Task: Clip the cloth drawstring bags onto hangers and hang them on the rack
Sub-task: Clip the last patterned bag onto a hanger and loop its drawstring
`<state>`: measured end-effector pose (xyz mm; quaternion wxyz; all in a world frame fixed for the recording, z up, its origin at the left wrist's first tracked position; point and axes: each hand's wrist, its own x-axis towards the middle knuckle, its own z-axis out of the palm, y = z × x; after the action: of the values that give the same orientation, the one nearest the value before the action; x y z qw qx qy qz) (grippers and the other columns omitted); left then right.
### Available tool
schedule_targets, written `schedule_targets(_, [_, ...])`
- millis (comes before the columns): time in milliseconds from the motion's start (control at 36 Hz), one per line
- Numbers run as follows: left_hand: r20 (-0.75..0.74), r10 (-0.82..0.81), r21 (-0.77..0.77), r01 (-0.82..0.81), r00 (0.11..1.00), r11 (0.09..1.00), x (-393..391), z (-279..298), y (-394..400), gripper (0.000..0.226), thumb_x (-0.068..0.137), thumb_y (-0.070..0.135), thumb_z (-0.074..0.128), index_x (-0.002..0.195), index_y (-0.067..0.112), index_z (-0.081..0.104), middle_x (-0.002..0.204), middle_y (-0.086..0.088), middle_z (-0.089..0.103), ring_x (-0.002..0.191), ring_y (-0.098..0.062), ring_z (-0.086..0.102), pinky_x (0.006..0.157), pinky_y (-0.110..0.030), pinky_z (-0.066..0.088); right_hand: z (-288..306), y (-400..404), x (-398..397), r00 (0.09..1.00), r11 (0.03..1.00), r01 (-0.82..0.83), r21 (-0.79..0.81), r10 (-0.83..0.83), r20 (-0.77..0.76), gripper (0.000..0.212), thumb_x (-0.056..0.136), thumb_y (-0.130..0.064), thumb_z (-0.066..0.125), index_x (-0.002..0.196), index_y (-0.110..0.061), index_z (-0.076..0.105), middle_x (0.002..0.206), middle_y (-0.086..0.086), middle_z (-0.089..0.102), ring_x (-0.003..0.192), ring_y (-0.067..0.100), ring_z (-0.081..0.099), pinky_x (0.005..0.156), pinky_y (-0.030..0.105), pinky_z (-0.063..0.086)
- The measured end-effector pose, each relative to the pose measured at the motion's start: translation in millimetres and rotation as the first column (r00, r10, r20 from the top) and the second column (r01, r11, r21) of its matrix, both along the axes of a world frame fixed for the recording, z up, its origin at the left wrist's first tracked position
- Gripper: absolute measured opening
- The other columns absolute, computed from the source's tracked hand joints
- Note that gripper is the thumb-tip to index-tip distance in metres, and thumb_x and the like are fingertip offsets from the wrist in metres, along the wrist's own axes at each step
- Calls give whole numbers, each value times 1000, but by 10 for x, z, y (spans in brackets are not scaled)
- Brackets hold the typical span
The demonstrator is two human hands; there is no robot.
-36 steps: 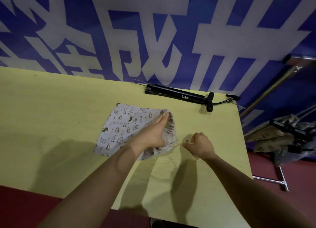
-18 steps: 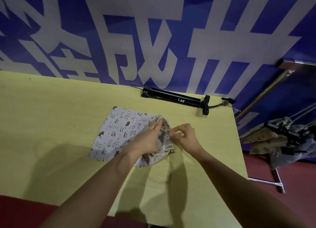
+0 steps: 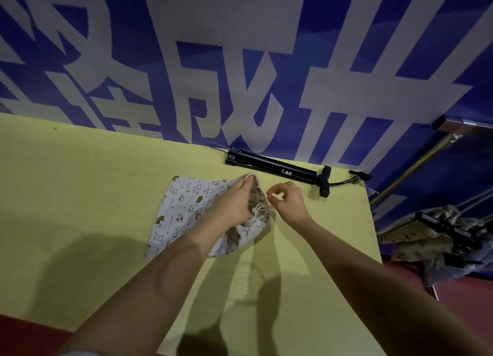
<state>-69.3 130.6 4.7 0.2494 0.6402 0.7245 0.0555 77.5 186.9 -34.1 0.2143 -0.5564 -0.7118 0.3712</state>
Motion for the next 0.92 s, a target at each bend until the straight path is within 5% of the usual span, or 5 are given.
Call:
schedule_targets(83, [-41, 12, -2, -12, 999, 1000, 2, 16, 128, 90, 82, 5, 58, 151, 21, 3, 159, 6, 6, 137, -23, 35, 89, -41, 47, 28, 162, -34, 999, 1000, 10, 29, -11, 46, 11, 90, -19, 58, 97, -18, 66, 112, 7, 54, 115, 27, 44, 101, 47, 38])
schedule_targets(306, [-113, 46, 43, -41, 993, 998, -132, -97, 404, 61, 88, 19, 56, 142, 19, 29, 135, -4, 45, 113, -27, 54, 75, -37, 48, -12, 675, 25, 918, 994, -104, 34, 83, 387, 43, 91, -19, 54, 134, -17, 47, 139, 7, 43, 127, 29, 38, 102, 37, 31])
schedule_targets(556, [-53, 134, 95, -128, 990, 987, -182, -263, 681, 40, 94, 26, 49, 132, 18, 42, 125, -5, 53, 109, -27, 57, 72, -33, 44, -233, 1191, -109, 795, 969, -240, -59, 231, 560, 74, 92, -34, 56, 150, -15, 15, 157, 8, 20, 144, 28, 20, 116, 41, 22])
schedule_targets(722, [-50, 164, 52, -162, 985, 985, -286, -356, 825, 34, 93, 26, 49, 127, 19, 46, 123, -3, 54, 103, -24, 58, 63, -31, 41, -374, 1331, -266, 607, 940, -338, 40, 185, 773, 62, 95, -43, 48, 144, -13, 25, 145, 13, 32, 133, 33, 31, 110, 42, 26])
schedule_targets(917, [-71, 128, 46, -125, 989, 991, -332, -322, 854, 36, 95, 24, 47, 130, 18, 45, 125, -4, 52, 103, -24, 59, 69, -32, 45, -475, 1300, -328, 582, 911, -409, 43, 224, 782, 44, 97, -37, 46, 131, -12, 34, 127, 14, 49, 117, 32, 48, 97, 38, 38])
